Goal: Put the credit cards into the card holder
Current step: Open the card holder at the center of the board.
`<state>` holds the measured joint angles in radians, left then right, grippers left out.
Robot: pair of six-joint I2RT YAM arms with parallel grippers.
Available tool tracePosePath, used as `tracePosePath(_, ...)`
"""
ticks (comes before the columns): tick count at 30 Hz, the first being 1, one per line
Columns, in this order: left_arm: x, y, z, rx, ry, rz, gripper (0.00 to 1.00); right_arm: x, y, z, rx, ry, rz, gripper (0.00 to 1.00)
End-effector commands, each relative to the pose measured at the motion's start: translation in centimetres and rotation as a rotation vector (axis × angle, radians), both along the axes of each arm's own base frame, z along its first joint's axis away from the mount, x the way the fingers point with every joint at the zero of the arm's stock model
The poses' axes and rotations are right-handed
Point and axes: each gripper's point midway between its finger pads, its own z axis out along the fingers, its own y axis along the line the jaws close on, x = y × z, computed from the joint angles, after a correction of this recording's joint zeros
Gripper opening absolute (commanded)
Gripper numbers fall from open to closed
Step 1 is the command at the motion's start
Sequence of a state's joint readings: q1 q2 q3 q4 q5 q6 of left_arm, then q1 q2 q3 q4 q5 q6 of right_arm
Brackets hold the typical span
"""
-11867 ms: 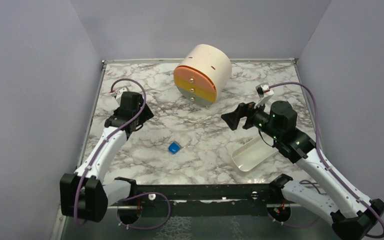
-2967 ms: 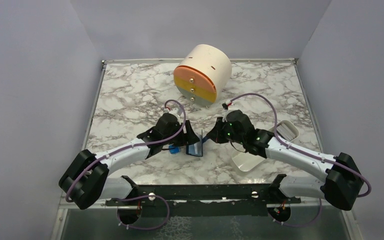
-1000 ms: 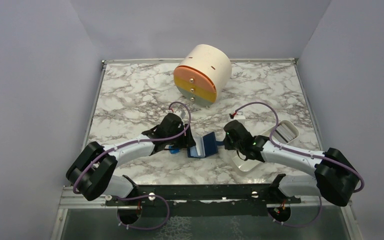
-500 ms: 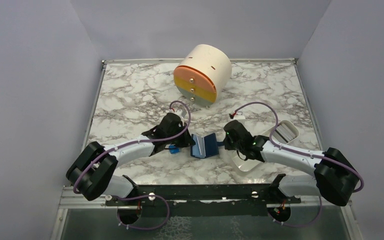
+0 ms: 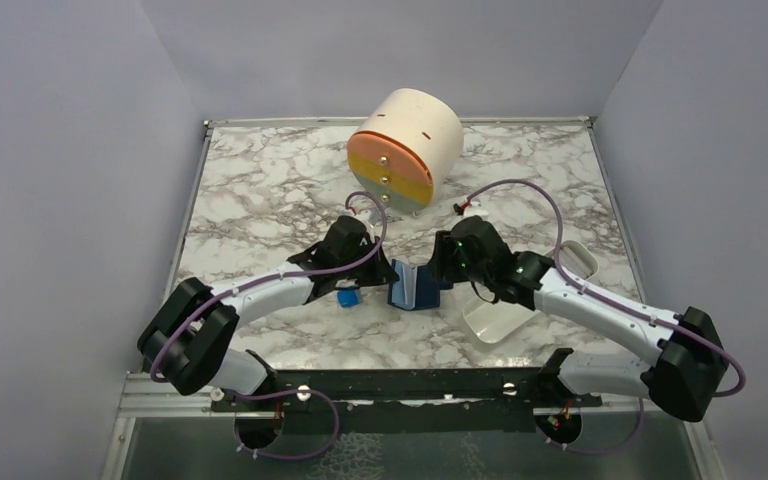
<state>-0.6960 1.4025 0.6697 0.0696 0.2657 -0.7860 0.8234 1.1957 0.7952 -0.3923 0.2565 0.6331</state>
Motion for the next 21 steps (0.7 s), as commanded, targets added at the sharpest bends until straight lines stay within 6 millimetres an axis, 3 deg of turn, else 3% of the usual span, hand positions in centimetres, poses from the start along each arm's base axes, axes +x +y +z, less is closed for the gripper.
tracePosePath(1, 0.2, -0.3, 1.1, -0.012, -0.023, -0.011, 0.0, -1.1, 0.9, 2.3, 0.044, 0.01, 0.09, 0.54)
tracePosePath(5, 0.2, 0.0, 0.6, 0.002, -0.011, 0.004, 0.0, -1.9, 2.5, 4.0, 0.108, 0.013, 0.175, 0.57)
tracePosePath(10, -0.1, -0.3, 0.8, -0.021, 0.011, 0.004, 0.0, -2.8, 5.4, 4.6, 0.24, 0.024, 0.288, 0.57)
tracePosePath(13, -0.3, -0.2, 1.0, -0.03, 0.012, 0.006, 0.0, -3.4, 7.2, 3.3, 0.272, 0.08, 0.357, 0.56)
tracePosePath(18, -0.3, 0.9, 0.3, -0.003, 0.014, 0.059, 0.0, -2.8, 8.1, 0.2, 0.247, 0.113, 0.368, 0.55)
tracePosePath(21, -0.4, 1.0, 0.1, -0.004, 0.022, 0.073, 0.1, -2.8, 8.7, -1.6, 0.234, 0.152, 0.385, 0.55)
